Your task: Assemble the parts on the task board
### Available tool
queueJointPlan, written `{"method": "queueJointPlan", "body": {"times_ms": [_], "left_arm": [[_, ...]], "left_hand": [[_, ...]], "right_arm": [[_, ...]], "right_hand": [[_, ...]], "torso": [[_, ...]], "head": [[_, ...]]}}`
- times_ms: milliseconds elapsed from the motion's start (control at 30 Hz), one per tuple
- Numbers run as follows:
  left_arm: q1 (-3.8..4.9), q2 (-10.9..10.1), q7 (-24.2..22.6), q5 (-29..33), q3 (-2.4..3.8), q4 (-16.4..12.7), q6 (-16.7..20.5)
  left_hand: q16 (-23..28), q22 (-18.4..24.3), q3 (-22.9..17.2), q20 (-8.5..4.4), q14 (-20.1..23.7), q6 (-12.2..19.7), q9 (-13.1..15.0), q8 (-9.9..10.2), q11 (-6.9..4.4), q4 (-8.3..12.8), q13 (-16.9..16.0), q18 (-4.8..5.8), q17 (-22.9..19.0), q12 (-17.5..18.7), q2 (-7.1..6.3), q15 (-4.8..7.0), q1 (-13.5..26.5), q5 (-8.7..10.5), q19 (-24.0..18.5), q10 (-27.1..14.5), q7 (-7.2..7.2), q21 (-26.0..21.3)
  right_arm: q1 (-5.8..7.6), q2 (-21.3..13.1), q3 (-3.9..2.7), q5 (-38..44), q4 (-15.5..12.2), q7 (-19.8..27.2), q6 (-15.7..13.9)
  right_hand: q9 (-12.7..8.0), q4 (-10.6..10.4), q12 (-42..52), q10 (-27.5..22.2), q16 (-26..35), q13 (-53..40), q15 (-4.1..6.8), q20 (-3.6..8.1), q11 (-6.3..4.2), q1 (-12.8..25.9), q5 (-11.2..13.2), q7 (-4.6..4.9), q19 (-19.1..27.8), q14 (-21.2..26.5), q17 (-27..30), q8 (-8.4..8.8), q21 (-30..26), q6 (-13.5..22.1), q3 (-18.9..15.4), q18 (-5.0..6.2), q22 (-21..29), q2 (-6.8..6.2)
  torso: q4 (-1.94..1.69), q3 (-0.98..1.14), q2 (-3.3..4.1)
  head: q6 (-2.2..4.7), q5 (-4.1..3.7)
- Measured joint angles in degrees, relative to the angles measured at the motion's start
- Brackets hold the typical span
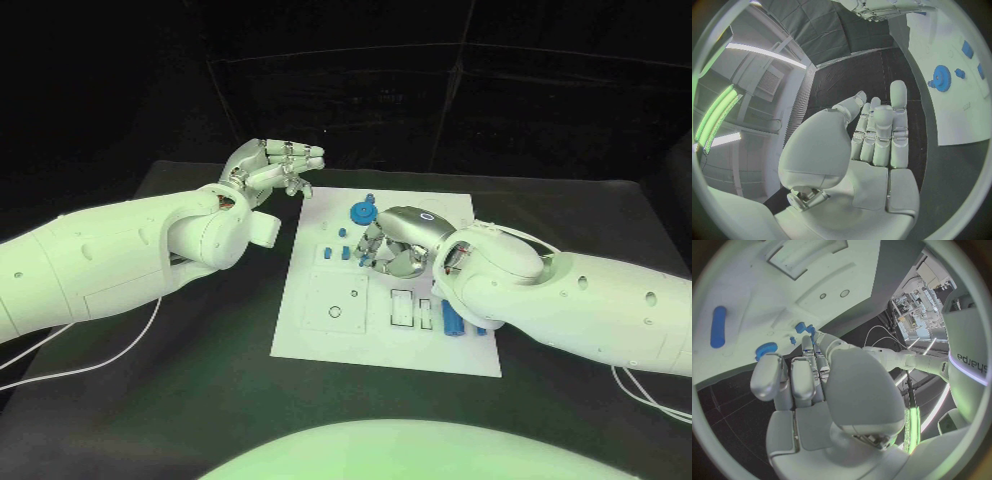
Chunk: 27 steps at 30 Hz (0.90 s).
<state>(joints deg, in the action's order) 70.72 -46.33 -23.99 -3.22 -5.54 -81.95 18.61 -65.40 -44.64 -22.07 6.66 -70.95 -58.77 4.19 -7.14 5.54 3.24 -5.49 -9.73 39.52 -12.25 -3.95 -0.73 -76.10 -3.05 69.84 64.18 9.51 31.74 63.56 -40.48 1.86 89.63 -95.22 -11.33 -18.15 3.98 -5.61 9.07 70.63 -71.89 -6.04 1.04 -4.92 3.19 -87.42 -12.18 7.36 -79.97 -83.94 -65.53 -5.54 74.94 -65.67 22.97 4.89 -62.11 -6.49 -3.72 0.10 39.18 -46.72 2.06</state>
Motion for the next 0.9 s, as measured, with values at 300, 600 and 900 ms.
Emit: {"method": "queueJointPlan", "body": {"times_ms": [300,600,900], "left_arm": [[0.01,0.34,0.07,0.00,0.01,0.06,0.00],[0.01,0.56,0.16,0.01,0.01,0.20,-0.01],[0.01,0.66,0.28,0.01,0.01,0.38,-0.03]], "left_hand": [[0.00,0.05,0.00,0.00,0.00,0.00,0.00,0.00,0.00,0.00,0.00,0.00,0.00,0.00,0.00,0.00,0.00,0.00,0.00,0.00,0.00,0.00],[0.00,0.05,0.00,0.00,0.00,0.00,0.01,0.00,0.00,0.00,0.00,0.00,0.00,0.00,0.00,0.00,0.00,0.00,0.00,0.00,0.00,0.00],[0.02,0.04,0.00,0.00,0.00,0.02,0.01,0.00,-0.01,0.00,0.00,0.00,0.00,0.00,0.00,0.00,0.00,0.00,0.00,0.00,0.02,0.00]], "right_arm": [[-1.61,1.94,0.36,1.51,1.56,-0.06,1.73],[-2.14,2.58,0.42,2.67,1.77,-0.06,2.93],[-2.34,2.64,0.45,3.38,1.71,0.08,3.77]], "right_hand": [[-0.02,0.00,0.00,0.00,0.00,0.04,0.00,0.00,0.00,0.00,0.00,0.00,0.00,0.00,0.00,0.06,0.00,0.01,0.00,0.00,0.00,0.00],[0.01,0.00,0.00,-0.01,0.00,0.06,0.00,0.00,0.01,0.00,0.01,-0.01,0.00,0.00,0.00,0.07,0.00,0.02,-0.01,0.00,0.00,0.00],[0.00,0.15,0.00,-0.01,0.00,0.07,0.00,0.00,0.01,0.22,0.02,-0.02,0.00,0.00,0.00,0.09,0.00,0.02,0.14,0.00,-0.01,-0.23]], "torso": [[0.07,0.11,0.02],[0.08,0.12,0.05],[0.11,0.11,0.04]], "head": [[-0.58,1.08],[-1.15,1.73],[-1.42,1.98]]}}
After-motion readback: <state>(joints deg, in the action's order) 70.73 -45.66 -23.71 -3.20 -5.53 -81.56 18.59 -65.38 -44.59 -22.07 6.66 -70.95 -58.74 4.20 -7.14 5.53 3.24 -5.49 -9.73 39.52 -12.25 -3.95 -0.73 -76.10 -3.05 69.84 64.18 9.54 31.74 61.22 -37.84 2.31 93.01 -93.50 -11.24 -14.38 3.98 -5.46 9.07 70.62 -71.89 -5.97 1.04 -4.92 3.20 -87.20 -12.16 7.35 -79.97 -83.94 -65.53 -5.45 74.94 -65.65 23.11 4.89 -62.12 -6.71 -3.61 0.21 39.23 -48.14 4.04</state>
